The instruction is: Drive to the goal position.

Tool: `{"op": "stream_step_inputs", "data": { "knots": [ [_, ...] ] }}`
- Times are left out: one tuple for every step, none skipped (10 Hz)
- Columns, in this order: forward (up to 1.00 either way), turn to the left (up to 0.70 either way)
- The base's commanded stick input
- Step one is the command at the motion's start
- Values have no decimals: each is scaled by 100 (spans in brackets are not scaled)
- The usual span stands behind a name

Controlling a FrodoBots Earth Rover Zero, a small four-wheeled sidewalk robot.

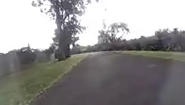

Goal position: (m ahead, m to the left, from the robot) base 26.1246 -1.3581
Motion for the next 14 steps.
{"op": "stream_step_inputs", "data": {
  "knots": [
    [70,0],
    [70,0],
    [70,0],
    [70,0],
    [70,0],
    [70,0],
    [70,0],
    [70,0],
    [70,-32],
    [70,-35],
    [70,-35],
    [70,-35],
    [70,-35],
    [70,-35]
  ]
}}
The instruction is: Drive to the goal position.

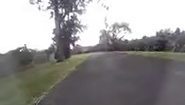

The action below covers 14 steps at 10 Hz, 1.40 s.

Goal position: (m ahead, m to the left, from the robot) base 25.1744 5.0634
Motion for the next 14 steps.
{"op": "stream_step_inputs", "data": {
  "knots": [
    [70,-35],
    [70,-30],
    [70,-18],
    [70,-6],
    [70,0],
    [70,0],
    [70,0],
    [70,0],
    [70,0],
    [70,0],
    [70,0],
    [70,0],
    [70,0],
    [70,0]
  ]
}}
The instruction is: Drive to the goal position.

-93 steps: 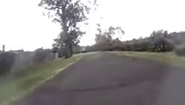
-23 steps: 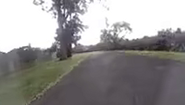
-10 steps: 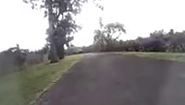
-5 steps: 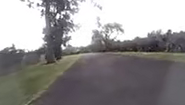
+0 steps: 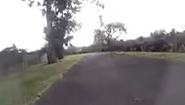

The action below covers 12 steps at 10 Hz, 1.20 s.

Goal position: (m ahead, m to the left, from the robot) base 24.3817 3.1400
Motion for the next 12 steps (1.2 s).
{"op": "stream_step_inputs", "data": {
  "knots": [
    [70,0],
    [70,0],
    [70,0],
    [70,0],
    [70,0],
    [70,0],
    [70,0],
    [70,0],
    [70,0],
    [70,0],
    [70,-19],
    [70,-35]
  ]
}}
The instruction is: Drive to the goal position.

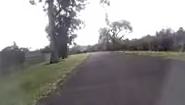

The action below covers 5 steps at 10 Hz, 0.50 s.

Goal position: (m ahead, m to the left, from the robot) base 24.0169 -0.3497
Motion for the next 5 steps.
{"op": "stream_step_inputs", "data": {
  "knots": [
    [70,-35],
    [70,-35],
    [70,-35],
    [70,-35],
    [70,-35]
  ]
}}
